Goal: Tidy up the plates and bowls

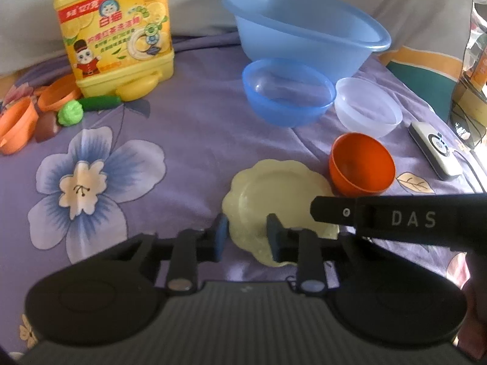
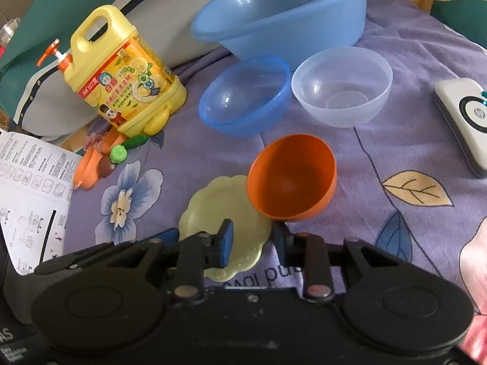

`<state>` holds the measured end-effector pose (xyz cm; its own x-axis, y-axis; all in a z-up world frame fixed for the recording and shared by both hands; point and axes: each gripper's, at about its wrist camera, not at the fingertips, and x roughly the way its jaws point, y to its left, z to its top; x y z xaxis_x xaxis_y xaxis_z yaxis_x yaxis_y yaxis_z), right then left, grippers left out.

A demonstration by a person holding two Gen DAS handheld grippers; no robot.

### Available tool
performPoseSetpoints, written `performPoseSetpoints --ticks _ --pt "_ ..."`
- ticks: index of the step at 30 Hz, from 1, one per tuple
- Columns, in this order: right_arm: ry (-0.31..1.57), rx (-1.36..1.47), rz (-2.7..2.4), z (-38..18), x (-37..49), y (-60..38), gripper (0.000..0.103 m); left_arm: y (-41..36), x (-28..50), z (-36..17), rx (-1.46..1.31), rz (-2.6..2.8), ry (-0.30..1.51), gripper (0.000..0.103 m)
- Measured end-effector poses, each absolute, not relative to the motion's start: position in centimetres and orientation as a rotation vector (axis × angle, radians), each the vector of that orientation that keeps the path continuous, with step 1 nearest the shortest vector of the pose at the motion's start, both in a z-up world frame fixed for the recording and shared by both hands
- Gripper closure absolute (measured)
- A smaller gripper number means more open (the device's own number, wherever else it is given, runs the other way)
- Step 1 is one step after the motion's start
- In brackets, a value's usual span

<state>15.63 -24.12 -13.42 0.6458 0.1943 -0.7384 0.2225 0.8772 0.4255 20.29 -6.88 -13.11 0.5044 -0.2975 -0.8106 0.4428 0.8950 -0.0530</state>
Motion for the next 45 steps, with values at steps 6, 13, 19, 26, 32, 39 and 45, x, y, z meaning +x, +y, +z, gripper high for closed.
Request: performPoseSetpoints --ticks 6,13,19,26,32,39,45 --pt "0.896 0.498 -0.004 -13.2 15.5 -23.4 0.073 -6.5 19.7 -12.8 0.182 -0.415 0.941 0.081" --pt "0.91 0.478 0.022 -12.5 14.6 -22.3 0.074 -5.3 18.2 -11.8 0.199 -0.394 0.933 0.082" --pt "0.907 0.443 0.053 -10.9 13.2 -20.5 0.074 -3.5 16.2 -10.1 0.194 -0.376 0.914 0.082" --pt "0.899 0.392 0.115 -8.5 11.1 -17.2 0.074 0.0 13.0 -7.4 0.158 -0.327 0.884 0.082" --pt "0.893 0.332 0.181 -6.6 9.6 -13.1 0.074 3.8 10.2 -5.6 0.122 -0.27 0.866 0.082" --pt "0.919 0.279 0.253 -5.6 8.1 -8.4 0.074 8.2 7.2 -4.5 0.087 -0.201 0.865 0.082" --pt "0.95 0.229 0.32 -5.7 7.4 -4.0 0.074 12.2 5.0 -4.4 0.056 -0.139 0.876 0.082"
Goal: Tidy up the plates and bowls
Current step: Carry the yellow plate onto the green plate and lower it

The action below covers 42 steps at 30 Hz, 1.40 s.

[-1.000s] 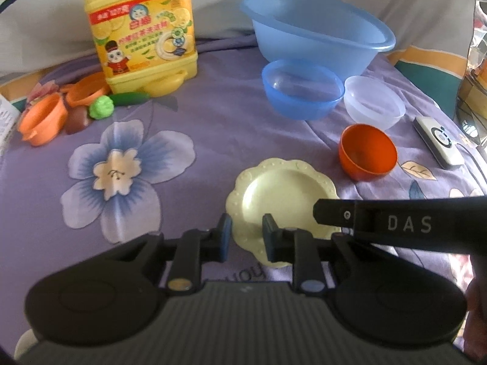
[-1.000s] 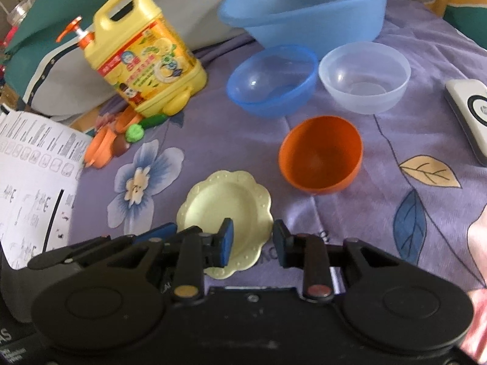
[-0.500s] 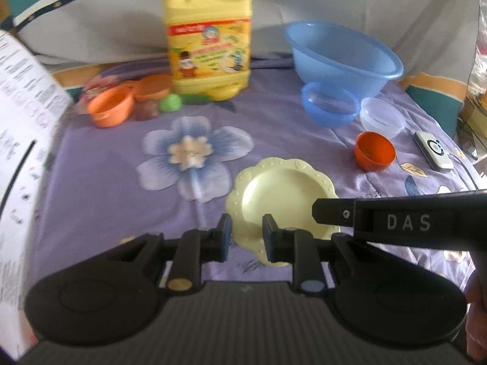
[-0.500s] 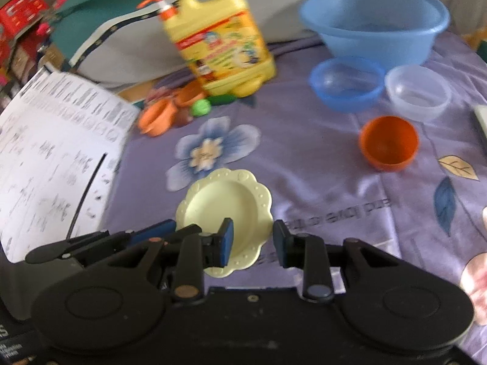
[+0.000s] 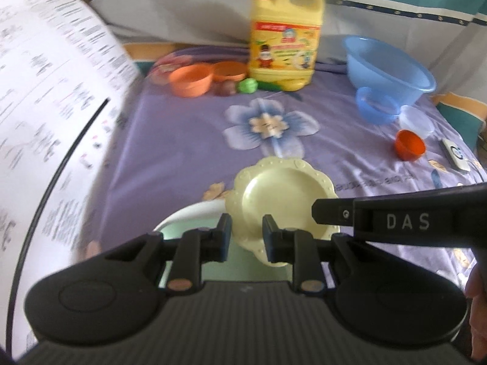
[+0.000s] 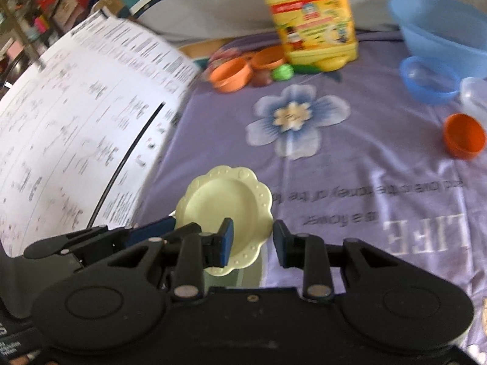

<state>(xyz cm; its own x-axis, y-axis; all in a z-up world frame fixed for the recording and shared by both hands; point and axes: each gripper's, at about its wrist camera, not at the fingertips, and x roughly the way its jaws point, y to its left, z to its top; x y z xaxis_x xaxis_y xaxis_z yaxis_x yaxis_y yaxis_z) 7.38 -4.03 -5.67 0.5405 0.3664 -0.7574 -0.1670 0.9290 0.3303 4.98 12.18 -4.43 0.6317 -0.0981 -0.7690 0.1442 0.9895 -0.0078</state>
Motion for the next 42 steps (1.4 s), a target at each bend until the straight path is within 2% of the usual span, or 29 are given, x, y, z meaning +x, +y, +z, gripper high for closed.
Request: performPoseSetpoints --ticks 12,39,41,42 --pt "1.032 0.143 0.379 -8.0 6.6 1.6 0.074 16.9 2.8 -6.8 0.001 -0.085 0.936 0.082" --pt "1.113 0.11 0.375 -11.0 7.9 2.6 0.074 17.9 4.0 -10.4 0.001 -0.102 1.006 0.081" --pt "1.115 0.115 0.38 -11.0 8.0 2.6 0.073 17.8 4.0 -10.3 0.007 -0.094 1.003 0.079" --pt "1.114 0.117 0.381 -10.9 8.0 2.5 0.073 17.7 3.9 -10.2 0.014 -0.086 0.997 0.072"
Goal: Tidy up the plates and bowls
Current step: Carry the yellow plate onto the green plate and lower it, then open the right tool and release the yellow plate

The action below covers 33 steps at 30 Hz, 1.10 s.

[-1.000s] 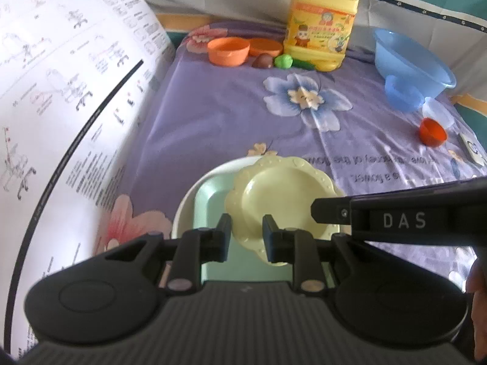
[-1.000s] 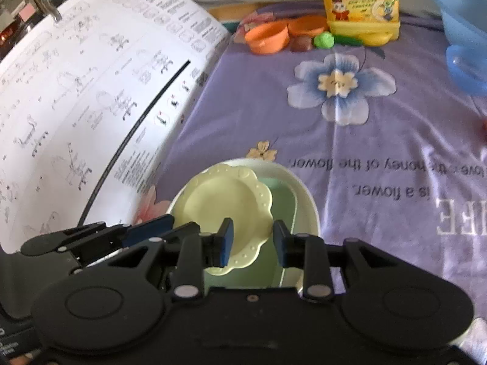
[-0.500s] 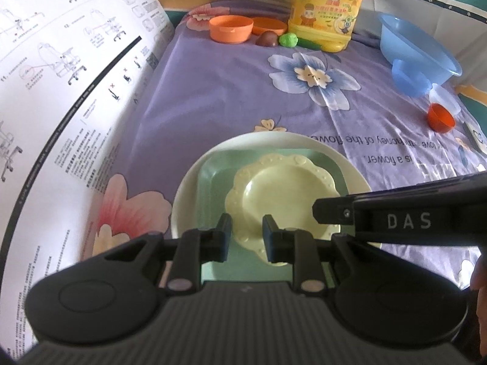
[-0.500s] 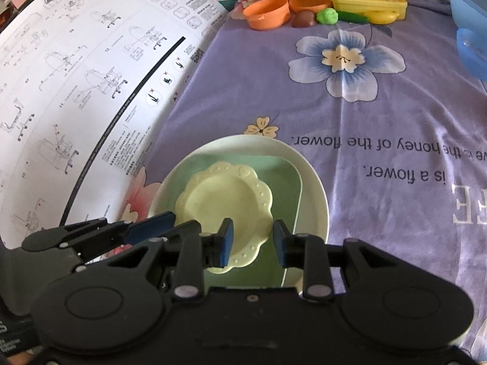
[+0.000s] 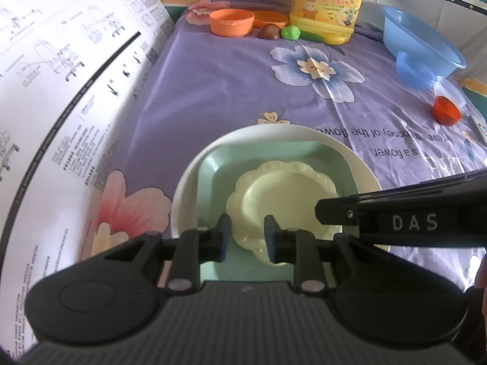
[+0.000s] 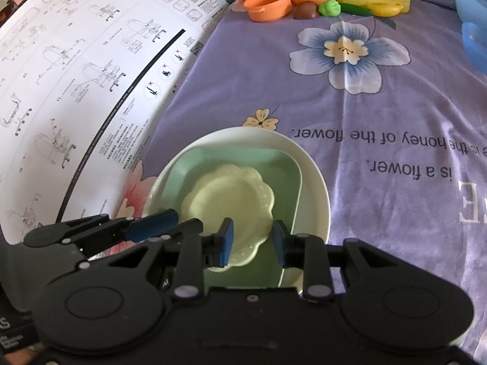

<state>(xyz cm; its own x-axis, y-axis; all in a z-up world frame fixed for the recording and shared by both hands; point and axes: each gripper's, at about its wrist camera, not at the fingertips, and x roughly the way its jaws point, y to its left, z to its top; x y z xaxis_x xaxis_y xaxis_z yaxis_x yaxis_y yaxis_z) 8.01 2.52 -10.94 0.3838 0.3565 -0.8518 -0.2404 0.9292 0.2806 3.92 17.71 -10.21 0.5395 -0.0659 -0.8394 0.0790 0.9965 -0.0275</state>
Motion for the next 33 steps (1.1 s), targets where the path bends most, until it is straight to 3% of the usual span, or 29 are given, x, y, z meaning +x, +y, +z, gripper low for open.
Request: performPoseSetpoints --ticks 1,3,4,5,6,8,11,16,33 --pt "1.111 0.118 0.381 -10.9 8.0 2.5 0.073 17.7 3.9 -10.1 0.019 -0.08 0.992 0.066" --pt "1.105 0.12 0.384 -10.7 7.9 2.3 0.07 17.7 3.7 -9.8 0.024 -0.071 0.979 0.045" --pt "1.101 0.124 0.385 -10.5 7.9 2.2 0.063 17.7 3.7 -9.5 0.027 -0.063 0.974 0.039" --pt "1.096 0.128 0.389 -10.3 7.8 2.0 0.047 17.7 3.5 -9.3 0.025 -0.055 0.965 0.025" --pt "1.09 0.133 0.393 -9.9 7.8 1.8 0.038 17.8 3.4 -8.9 0.019 -0.047 0.953 0.013" --pt "1.044 0.113 0.376 -9.0 7.3 1.5 0.017 18.1 3.2 -8.1 0.018 -0.019 0.922 0.0" --pt "0.994 0.09 0.377 -7.7 6.9 0.9 0.007 18.4 3.3 -7.2 -0.005 -0.007 0.907 0.0" --pt "0.945 0.08 0.351 -6.5 6.4 -0.3 0.0 18.1 3.5 -6.6 -0.011 0.002 0.907 0.0" --pt "0.92 0.154 0.234 -5.6 5.0 -6.7 0.0 13.3 4.4 -5.6 0.008 -0.045 0.926 0.0"
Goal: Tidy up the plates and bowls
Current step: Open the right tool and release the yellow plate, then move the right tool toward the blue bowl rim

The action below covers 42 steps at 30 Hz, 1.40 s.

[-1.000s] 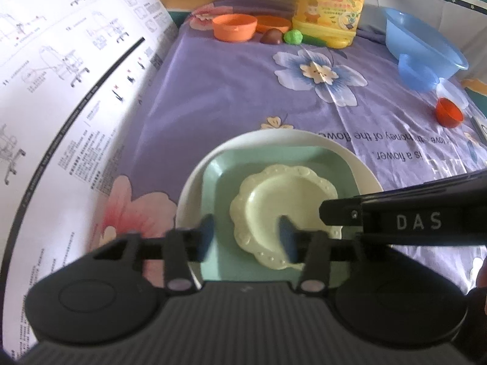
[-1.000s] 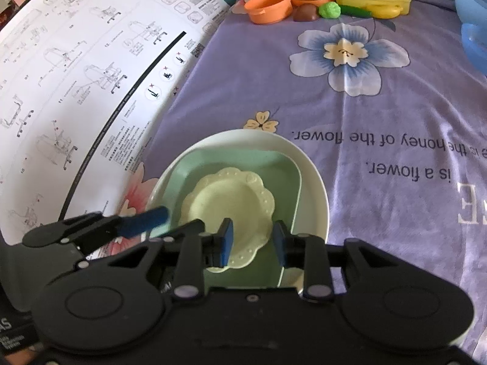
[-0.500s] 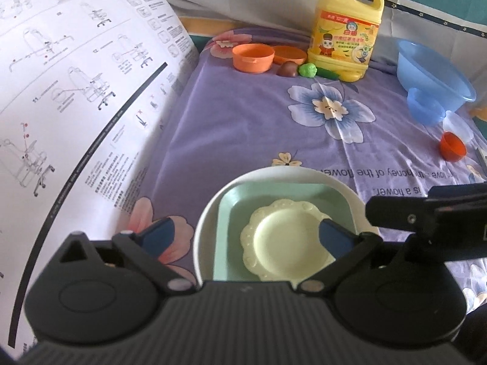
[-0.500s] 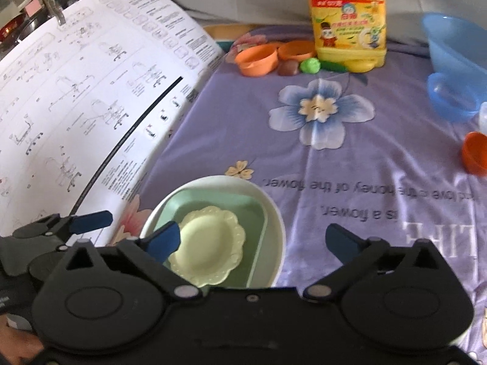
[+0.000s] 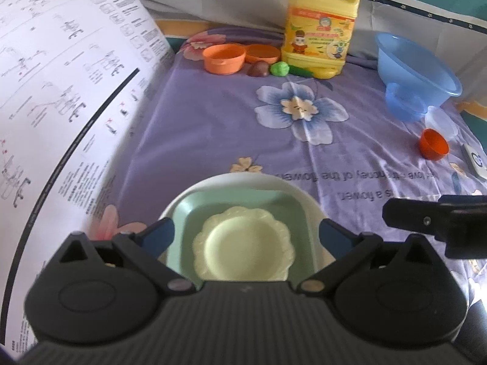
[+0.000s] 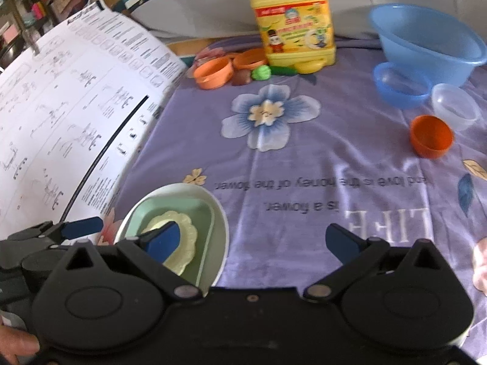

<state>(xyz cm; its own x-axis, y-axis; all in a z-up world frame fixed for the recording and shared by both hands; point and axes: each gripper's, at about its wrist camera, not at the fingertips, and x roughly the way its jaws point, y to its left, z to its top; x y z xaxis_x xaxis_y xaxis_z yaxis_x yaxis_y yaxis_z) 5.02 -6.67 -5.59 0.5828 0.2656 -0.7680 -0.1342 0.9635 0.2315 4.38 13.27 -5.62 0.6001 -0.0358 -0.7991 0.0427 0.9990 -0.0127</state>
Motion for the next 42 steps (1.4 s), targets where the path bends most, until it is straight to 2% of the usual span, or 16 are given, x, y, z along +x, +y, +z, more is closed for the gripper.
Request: performPoseSetpoints --ticks 20,30,36,42 --pt "0.85 0.29 0.064 -5.2 5.1 -18.8 0.0 2.7 9.1 -4.1 0.123 -0.136 0.9 0.0" --pt "0.773 0.304 -0.01 -4.3 9.2 -25.5 0.0 -3.1 14.5 -3.9 0.176 -0.152 0.859 0.0" --pt "0.719 0.266 -0.018 -3.5 14.0 -28.2 0.017 -5.8 19.6 -4.6 0.157 -0.162 0.845 0.0" --pt "0.734 0.212 -0.007 -4.7 19.5 -29.5 0.044 -8.3 24.1 -6.7 0.158 -0.165 0.858 0.0"
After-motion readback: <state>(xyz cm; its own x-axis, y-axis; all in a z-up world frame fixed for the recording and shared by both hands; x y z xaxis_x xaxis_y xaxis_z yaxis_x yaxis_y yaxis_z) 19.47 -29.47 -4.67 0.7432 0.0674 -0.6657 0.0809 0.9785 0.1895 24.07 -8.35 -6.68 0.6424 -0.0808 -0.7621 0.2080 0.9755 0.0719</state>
